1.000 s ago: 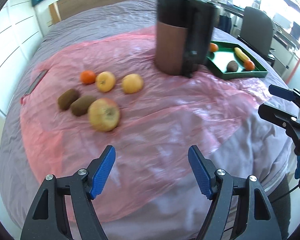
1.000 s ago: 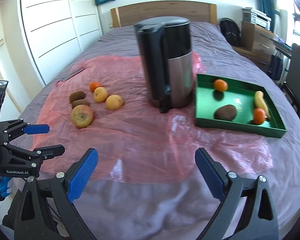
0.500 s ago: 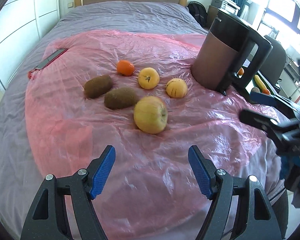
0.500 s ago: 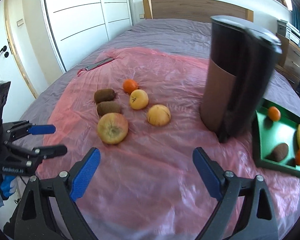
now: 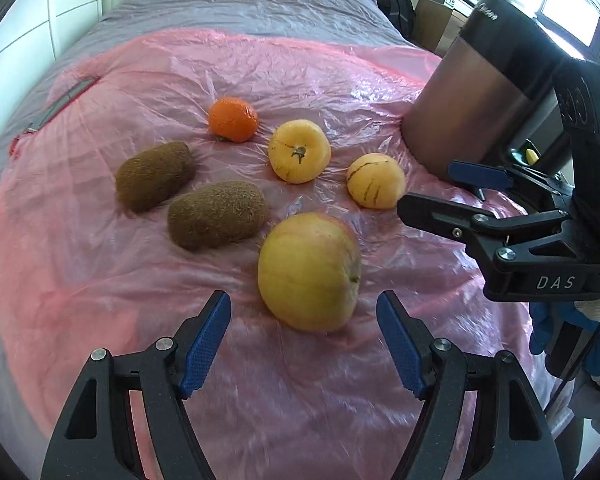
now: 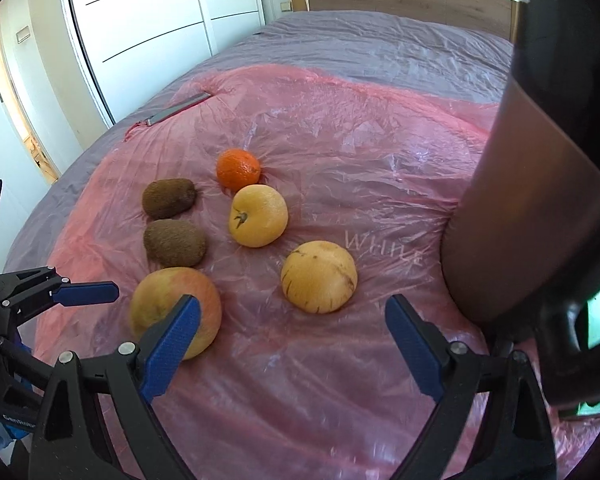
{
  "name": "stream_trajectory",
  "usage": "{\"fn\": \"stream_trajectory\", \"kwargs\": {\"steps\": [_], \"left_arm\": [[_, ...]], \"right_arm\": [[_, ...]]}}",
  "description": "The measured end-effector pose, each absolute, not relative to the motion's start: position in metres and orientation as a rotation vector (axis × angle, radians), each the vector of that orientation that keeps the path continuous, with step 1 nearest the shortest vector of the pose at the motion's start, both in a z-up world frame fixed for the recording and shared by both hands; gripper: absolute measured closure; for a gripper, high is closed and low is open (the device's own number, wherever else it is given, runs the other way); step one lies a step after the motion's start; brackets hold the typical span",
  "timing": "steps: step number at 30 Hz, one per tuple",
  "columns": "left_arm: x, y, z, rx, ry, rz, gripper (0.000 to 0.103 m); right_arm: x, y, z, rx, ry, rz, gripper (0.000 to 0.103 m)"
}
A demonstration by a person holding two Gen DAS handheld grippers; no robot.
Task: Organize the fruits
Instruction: 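Grasp the large apple with the left tool while the right tool grasps a yellow pear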
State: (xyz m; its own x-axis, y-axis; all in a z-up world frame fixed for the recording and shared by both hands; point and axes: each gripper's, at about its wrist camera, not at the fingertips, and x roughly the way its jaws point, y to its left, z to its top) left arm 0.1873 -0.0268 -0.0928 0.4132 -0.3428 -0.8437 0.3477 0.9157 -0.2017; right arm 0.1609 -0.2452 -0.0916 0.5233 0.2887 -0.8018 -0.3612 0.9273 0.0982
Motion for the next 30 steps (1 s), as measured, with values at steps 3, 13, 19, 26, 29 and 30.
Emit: {"fn": "stream_trajectory", "kwargs": {"steps": [3, 13, 19, 26, 29, 30], "left_arm": [[0.195, -0.026, -0.100, -0.012, 1.072, -0.444, 0.033], [0.208, -0.028, -0.116, -0.035, 1.096, -0.474, 0.033], [0.211, -0.029, -0.120, -0.045, 1.097, -0.486, 0.034], [0.210, -0.036, -0.121, -0.036, 1.097, -0.520, 0.045], [0.211, -0.041, -0.123, -0.028, 1.096, -0.525, 0.048], [0.211, -0.041, -0.123, -0.033, 1.098, -0.526, 0.048]], "right_arm": [[0.171, -0.245, -0.097, -0.087, 0.945, 0.388, 0.000], [0.192, -0.249, -0.115, -0.085, 0.977, 0.385, 0.000], [0.197, -0.242, -0.125, -0.097, 0.997, 0.401, 0.000], [0.203, -0.244, -0.133, -0.095, 1.010, 0.400, 0.011], [0.203, -0.244, -0.134, -0.099, 1.008, 0.407, 0.013], [0.204, -0.245, -0.134, -0.096, 1.009, 0.409, 0.013]]}}
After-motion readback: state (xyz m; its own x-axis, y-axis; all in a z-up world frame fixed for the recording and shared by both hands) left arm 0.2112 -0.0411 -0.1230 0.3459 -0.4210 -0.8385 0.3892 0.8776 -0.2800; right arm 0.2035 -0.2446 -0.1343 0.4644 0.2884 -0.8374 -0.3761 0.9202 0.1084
